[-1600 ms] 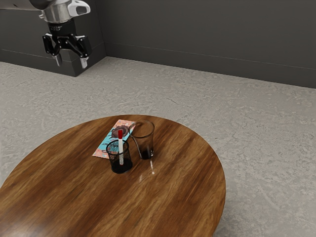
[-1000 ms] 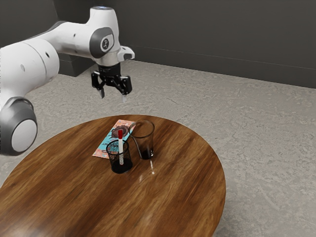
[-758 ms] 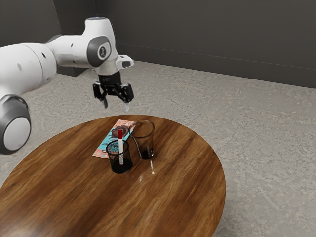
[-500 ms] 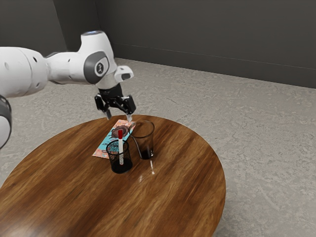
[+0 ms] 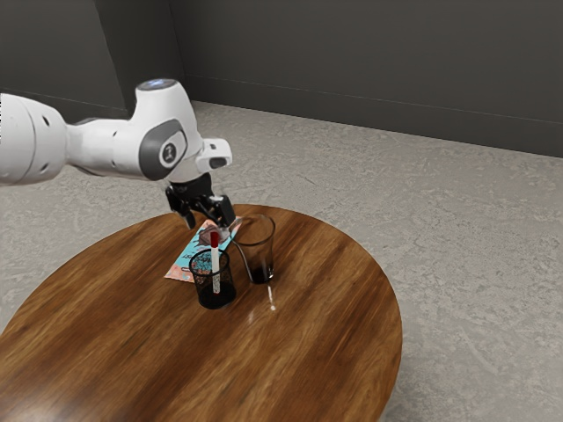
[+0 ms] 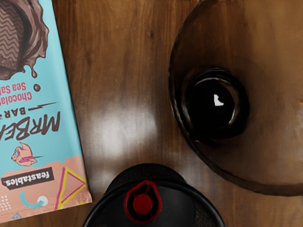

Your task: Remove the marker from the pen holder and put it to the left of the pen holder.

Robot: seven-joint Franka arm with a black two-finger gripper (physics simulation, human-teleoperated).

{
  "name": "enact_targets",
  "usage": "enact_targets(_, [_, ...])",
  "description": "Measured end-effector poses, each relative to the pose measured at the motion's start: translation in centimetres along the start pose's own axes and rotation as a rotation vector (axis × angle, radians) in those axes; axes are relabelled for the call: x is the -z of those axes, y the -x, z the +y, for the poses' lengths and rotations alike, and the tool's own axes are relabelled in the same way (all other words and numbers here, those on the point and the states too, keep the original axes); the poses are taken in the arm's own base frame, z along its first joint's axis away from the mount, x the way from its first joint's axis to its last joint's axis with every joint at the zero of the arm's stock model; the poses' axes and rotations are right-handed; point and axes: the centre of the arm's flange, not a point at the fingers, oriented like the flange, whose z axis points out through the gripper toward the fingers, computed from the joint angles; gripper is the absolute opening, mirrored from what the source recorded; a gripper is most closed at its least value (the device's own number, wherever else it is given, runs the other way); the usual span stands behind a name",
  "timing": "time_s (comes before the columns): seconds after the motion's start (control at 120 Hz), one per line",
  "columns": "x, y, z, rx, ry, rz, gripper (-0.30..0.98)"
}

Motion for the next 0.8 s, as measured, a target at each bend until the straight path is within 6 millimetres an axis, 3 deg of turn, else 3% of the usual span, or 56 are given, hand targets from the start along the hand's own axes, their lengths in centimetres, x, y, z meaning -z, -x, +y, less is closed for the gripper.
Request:
enact_targets(0.217, [-1.5,-0.3,0.9,-0.049,-0.011,0.006,0.63])
enact_targets(0.517, [-2.4,0.1,0.5,-0.066,-0.014,0.003,0.32])
enact_targets(0.8, [-3.1,-0.4,0.7,-0.079,-0.021,0.029,0.21])
